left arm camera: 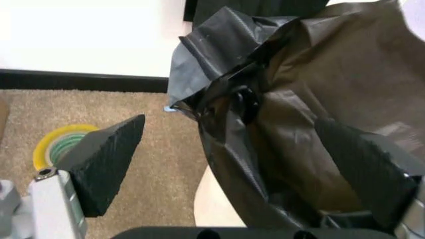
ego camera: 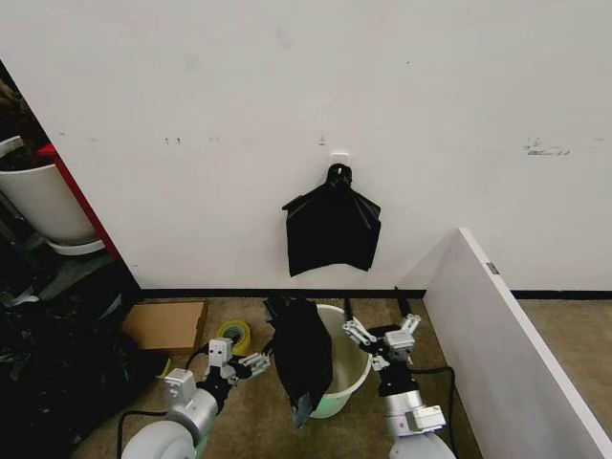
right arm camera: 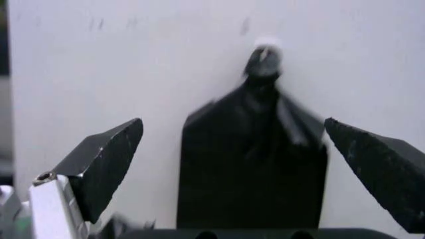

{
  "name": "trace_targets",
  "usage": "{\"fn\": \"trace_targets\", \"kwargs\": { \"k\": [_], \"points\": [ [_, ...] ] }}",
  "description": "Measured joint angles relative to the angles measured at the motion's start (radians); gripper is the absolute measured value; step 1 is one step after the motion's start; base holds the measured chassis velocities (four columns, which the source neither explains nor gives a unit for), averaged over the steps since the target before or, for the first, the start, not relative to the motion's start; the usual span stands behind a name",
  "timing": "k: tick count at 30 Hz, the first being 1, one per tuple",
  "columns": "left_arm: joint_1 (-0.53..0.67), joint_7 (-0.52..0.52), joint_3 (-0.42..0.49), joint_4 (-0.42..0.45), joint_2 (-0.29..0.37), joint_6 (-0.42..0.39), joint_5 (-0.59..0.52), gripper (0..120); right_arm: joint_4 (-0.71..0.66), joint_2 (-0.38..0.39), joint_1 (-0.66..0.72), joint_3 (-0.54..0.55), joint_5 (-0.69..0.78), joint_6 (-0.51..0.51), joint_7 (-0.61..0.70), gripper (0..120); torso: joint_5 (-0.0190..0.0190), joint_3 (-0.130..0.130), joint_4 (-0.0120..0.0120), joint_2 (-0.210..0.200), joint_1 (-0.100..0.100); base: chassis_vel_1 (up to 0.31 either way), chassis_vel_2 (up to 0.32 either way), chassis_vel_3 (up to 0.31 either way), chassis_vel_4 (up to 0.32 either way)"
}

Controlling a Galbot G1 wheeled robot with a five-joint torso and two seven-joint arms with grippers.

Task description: Place the garbage bag over the trash bin.

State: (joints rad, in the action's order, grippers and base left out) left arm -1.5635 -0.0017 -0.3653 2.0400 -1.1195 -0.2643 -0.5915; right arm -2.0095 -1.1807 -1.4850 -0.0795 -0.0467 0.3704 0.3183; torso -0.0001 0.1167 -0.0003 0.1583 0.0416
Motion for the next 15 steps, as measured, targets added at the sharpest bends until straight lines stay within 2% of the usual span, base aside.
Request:
{"fn": "trace_targets", "kwargs": {
  "k": [3, 6, 7, 9, 11, 15],
  "points": [
    [-0.009, 0.004, -0.002, -0.008, -0.012, 0.017, 0.008, 100, -0.011, 0.027, 0.016, 0.029, 0.070, -0.131, -0.030, 100, 0.0001, 0.000, 0.0000, 0.000, 0.000, 0.000, 0.000, 0.000, 0.000],
    [-0.026, 0.008, -0.007, -0.011, -0.013, 0.036, 0.024, 100, -0.067, 0.068, 0.063, 0.100, 0.245, -0.390, -0.032, 100, -0.0001, 0.000, 0.0001, 0.000, 0.000, 0.000, 0.000, 0.000, 0.000],
    [-0.026, 0.008, -0.007, -0.011, -0.013, 0.036, 0.024, 100, -0.067, 0.068, 0.063, 0.100, 0.245, -0.390, -0.032, 100, -0.0001, 0.000, 0.0001, 0.000, 0.000, 0.000, 0.000, 0.000, 0.000],
    [-0.023, 0.009, -0.006, -0.009, -0.007, 0.041, 0.028, 100, -0.082, 0.074, 0.104, 0.131, 0.325, -0.516, -0.033, 100, 0.0001, 0.000, 0.0005, 0.000, 0.000, 0.000, 0.000, 0.000, 0.000],
    [-0.020, 0.009, -0.008, -0.006, -0.002, 0.045, 0.028, 100, -0.076, 0.073, 0.137, 0.143, 0.354, -0.597, -0.030, 100, -0.0001, 0.000, -0.0001, 0.000, 0.000, 0.000, 0.000, 0.000, 0.000],
    [-0.033, 0.009, -0.013, 0.004, 0.001, 0.053, 0.033, 100, -0.049, 0.068, 0.173, 0.145, 0.359, -0.676, -0.019, 99, 0.0001, 0.000, 0.0003, 0.000, 0.000, 0.000, 0.000, 0.000, 0.000]
  ]
}}
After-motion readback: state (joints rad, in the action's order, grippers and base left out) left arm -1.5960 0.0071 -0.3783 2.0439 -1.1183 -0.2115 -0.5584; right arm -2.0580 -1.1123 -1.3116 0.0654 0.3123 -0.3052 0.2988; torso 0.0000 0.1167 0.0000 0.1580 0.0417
